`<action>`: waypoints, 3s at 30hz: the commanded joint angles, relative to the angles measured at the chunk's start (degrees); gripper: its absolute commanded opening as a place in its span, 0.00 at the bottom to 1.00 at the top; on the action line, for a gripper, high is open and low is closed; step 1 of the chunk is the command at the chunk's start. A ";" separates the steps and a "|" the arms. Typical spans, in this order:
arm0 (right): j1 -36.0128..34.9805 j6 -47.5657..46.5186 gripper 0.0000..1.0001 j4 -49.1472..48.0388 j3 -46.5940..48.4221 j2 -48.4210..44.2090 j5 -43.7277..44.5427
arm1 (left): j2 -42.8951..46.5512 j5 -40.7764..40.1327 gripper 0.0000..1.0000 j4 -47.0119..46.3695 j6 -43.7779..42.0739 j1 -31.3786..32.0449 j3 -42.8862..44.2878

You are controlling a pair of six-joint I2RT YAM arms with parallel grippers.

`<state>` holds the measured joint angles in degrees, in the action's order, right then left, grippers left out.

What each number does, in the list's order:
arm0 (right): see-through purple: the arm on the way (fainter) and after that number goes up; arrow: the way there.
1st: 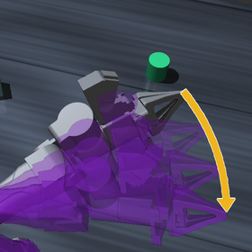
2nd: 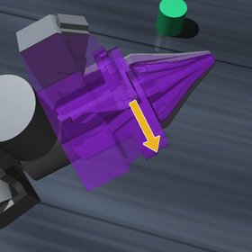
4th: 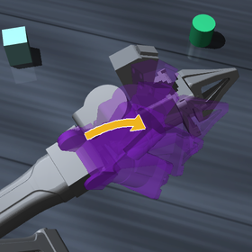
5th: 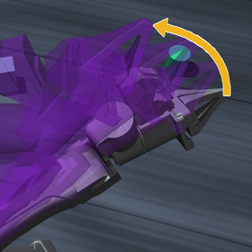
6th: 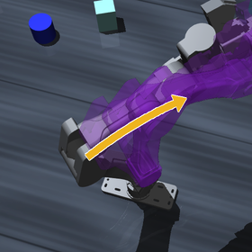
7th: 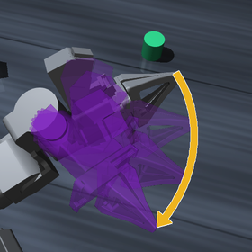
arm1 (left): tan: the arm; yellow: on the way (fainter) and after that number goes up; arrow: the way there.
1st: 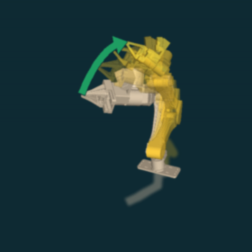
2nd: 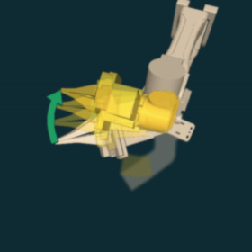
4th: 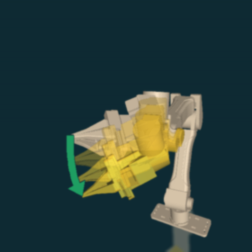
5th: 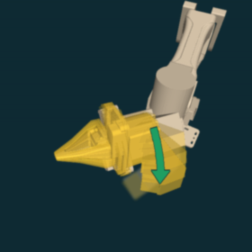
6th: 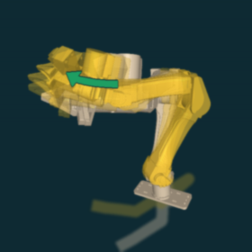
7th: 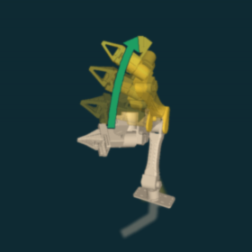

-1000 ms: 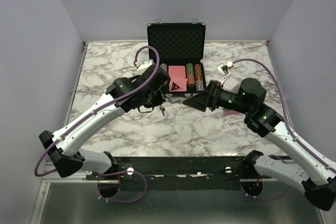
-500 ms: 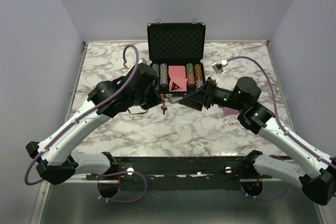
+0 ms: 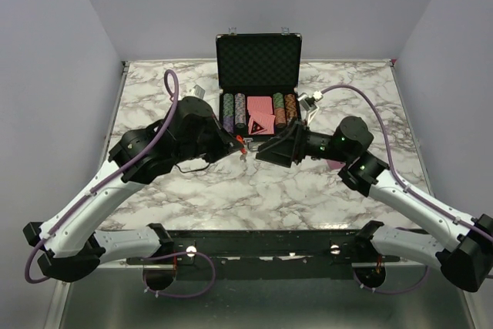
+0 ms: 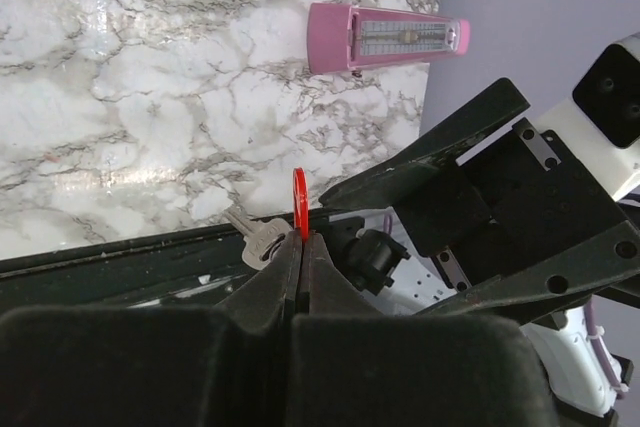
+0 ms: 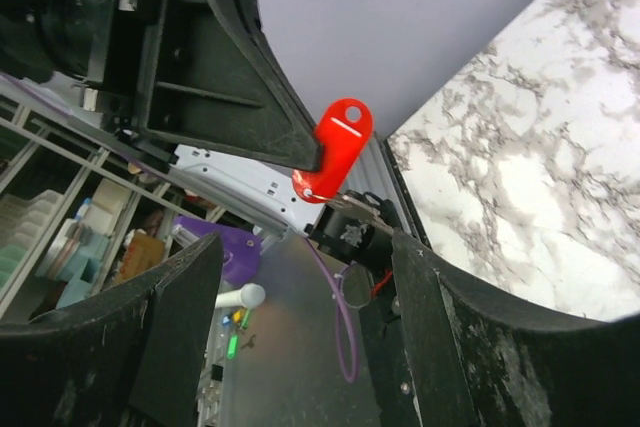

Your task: Remove the keys from the keyring

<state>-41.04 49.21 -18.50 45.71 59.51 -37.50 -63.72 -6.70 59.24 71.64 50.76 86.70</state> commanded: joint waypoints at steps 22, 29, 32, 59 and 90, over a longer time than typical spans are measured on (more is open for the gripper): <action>-5.98 -0.08 0.66 -8.04 2.19 5.00 -0.74 | 5.36 2.39 0.00 -4.93 4.65 0.30 -3.11; -6.51 -0.17 0.61 -8.13 2.89 5.36 0.05 | 5.80 2.39 0.00 -5.01 4.83 0.30 -3.55; -6.60 -0.43 0.61 -8.22 3.24 5.36 0.49 | 6.07 2.39 0.00 -5.01 4.92 0.30 -3.55; -7.39 -1.75 0.41 -6.28 3.94 6.23 4.10 | 7.21 2.13 0.00 -5.37 5.09 0.30 -4.69; -8.36 -7.63 0.01 5.30 8.86 7.64 3.48 | 9.58 -1.21 0.24 -4.84 3.60 0.30 -5.93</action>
<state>-49.08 44.84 -18.33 51.70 66.48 -34.11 -55.81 -6.07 54.30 76.36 50.76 80.93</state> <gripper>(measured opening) 0.013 0.113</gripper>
